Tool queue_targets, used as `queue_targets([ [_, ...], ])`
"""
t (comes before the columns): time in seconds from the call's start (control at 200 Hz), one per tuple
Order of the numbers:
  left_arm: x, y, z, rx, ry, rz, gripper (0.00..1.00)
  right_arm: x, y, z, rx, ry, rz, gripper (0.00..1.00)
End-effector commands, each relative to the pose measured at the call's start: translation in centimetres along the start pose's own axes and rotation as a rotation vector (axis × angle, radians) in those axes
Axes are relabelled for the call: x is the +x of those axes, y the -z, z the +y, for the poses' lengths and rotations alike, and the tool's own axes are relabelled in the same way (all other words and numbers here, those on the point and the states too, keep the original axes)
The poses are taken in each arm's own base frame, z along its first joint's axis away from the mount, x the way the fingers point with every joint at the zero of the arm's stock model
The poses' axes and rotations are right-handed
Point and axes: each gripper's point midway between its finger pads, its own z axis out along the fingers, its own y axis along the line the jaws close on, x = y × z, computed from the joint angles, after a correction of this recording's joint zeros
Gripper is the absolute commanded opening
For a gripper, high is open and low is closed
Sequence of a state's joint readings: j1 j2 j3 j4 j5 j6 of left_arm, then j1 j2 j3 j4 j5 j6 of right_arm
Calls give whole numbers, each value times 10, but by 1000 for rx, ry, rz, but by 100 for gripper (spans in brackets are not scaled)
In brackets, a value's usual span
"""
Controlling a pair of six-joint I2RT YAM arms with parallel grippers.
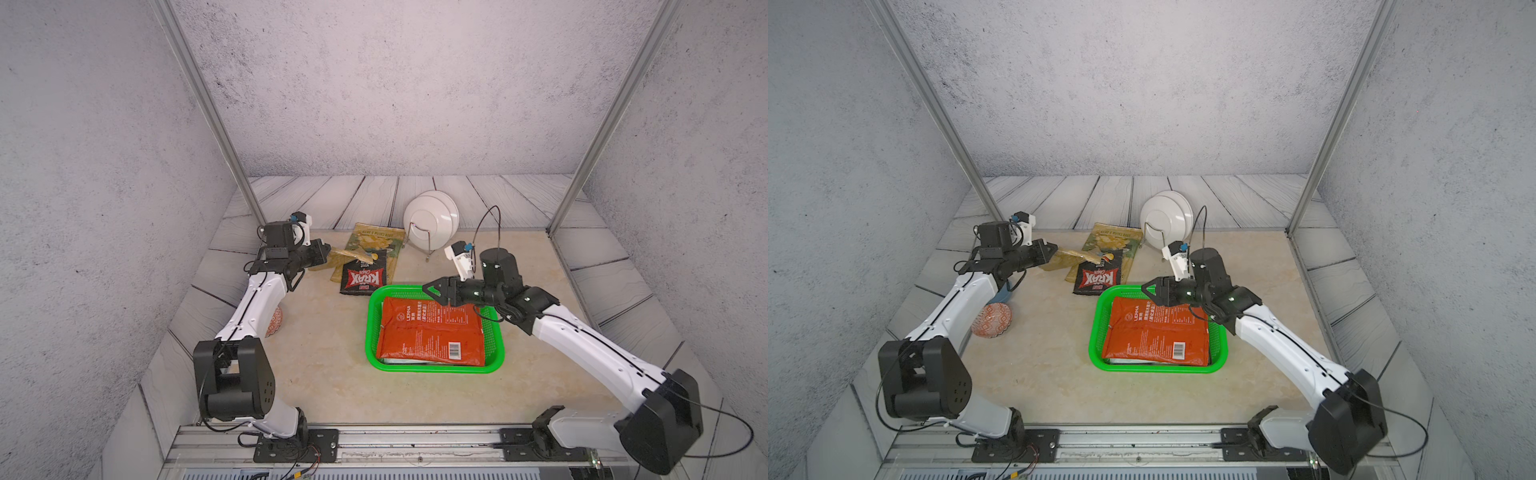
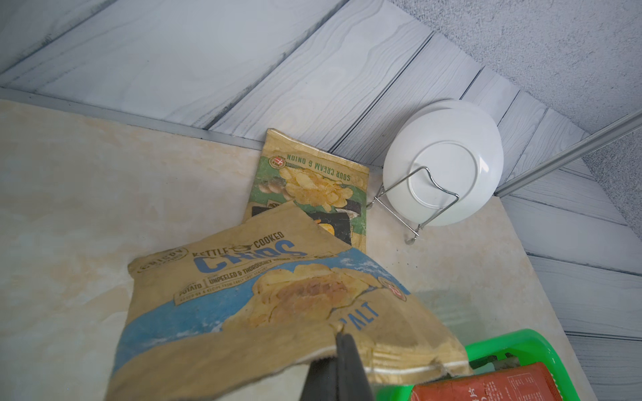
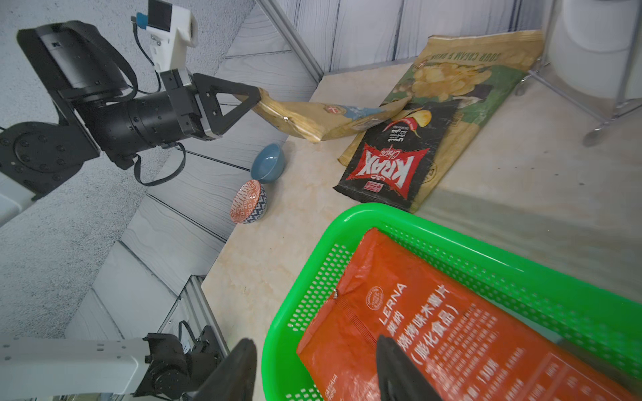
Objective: Put the potato chips into the basket
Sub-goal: Pick up the potato chip from the center of the board.
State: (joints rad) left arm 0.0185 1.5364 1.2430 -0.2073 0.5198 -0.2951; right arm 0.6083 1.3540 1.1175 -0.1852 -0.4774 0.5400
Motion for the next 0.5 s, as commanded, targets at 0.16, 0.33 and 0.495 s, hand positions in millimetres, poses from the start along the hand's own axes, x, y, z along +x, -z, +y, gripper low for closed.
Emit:
queue_targets([
  [0.16, 19, -1, -14, 93, 45, 43, 0, -22, -88, 44, -76, -274, -16, 62],
  [0.33, 30, -4, -14, 113, 91, 59, 0, -30, -126, 58, -118, -482, -70, 63],
  [0.495, 34, -4, -15, 125, 97, 52, 0, -33, -154, 62, -110, -609, -47, 63],
])
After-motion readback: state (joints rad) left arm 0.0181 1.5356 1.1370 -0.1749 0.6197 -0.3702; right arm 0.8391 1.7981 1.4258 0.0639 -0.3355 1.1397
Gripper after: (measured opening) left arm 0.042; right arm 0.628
